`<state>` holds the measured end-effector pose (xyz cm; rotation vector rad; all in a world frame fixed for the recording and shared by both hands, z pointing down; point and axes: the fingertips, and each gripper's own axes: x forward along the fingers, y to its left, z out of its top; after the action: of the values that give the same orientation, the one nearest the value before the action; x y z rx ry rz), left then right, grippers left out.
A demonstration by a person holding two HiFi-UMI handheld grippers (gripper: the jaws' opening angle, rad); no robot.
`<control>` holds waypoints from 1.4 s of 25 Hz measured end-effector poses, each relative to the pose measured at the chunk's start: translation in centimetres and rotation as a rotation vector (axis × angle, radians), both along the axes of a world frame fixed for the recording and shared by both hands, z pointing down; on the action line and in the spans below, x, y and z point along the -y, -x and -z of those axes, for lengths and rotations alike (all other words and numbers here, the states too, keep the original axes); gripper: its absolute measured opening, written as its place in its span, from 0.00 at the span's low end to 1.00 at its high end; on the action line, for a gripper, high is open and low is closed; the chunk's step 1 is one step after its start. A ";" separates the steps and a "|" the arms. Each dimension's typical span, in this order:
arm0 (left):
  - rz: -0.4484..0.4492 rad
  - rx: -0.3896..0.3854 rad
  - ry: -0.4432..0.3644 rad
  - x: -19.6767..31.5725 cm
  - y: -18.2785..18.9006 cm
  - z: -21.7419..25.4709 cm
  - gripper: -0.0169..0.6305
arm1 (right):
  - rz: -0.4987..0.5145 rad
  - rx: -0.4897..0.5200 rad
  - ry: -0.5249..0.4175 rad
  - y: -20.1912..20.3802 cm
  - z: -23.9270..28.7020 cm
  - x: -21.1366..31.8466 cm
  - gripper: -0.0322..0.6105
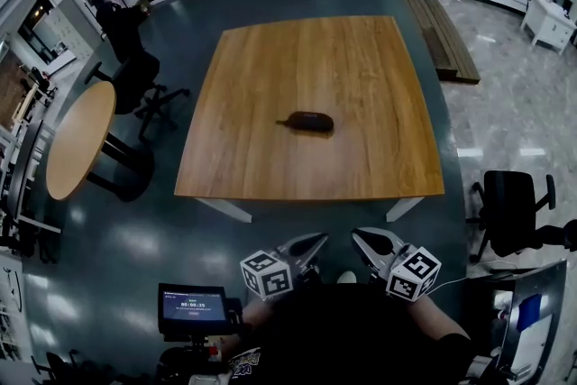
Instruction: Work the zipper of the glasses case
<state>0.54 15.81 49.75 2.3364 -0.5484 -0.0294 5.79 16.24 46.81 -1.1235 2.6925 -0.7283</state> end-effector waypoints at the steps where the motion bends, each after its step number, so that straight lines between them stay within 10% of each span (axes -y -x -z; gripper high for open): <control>1: -0.001 0.000 -0.001 0.0 0.0 0.0 0.02 | -0.001 0.000 -0.001 0.0 0.0 0.0 0.06; 35: -0.017 0.012 -0.003 -0.2 -0.3 -0.1 0.02 | 0.004 -0.002 -0.020 0.0 0.0 -0.5 0.06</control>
<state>0.81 15.98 49.86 2.3456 -0.5355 -0.0081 5.80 16.72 46.84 -1.1150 2.6981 -0.7001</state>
